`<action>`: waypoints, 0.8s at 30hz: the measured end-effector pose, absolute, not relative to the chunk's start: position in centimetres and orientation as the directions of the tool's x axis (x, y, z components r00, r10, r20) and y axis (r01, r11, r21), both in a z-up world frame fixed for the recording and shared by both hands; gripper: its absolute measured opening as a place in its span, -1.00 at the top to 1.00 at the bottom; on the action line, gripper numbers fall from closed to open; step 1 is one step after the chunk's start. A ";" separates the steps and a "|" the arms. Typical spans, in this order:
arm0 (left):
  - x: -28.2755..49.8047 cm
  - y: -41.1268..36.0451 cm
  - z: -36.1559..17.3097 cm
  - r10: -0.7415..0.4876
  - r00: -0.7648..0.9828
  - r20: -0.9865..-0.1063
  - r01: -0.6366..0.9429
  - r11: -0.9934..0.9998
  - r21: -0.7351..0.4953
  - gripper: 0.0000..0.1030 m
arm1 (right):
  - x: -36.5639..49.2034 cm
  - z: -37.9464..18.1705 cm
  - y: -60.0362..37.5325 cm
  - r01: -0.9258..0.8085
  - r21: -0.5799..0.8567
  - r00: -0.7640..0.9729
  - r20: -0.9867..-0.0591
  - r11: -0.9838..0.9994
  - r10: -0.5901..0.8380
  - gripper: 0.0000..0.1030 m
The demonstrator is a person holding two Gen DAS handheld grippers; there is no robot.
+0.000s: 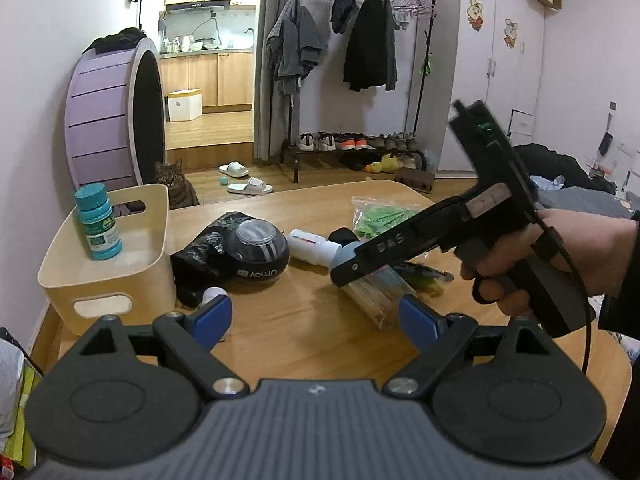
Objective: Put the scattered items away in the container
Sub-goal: 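Grasp the clear toothpick jar with blue lid using the right gripper, then lift the toothpick jar and carry it into the cream basket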
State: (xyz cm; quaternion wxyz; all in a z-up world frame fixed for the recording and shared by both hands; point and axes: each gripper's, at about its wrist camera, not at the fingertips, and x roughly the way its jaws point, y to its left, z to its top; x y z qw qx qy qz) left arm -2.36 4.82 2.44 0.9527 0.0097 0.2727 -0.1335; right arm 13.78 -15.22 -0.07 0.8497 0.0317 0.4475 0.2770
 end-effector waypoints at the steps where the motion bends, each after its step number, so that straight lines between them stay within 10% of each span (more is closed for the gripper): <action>1: -2.4 5.0 2.5 -0.248 0.816 -0.523 0.254 0.965 -0.061 -0.74 | 13.6 0.2 -15.3 -0.444 0.301 0.456 -0.735 0.844 0.502 0.03; 24: -2.8 5.5 2.6 -0.247 0.818 -0.519 0.241 0.967 -0.079 -0.74 | 7.8 2.0 -15.5 -0.573 0.182 0.610 -0.556 0.799 0.564 0.04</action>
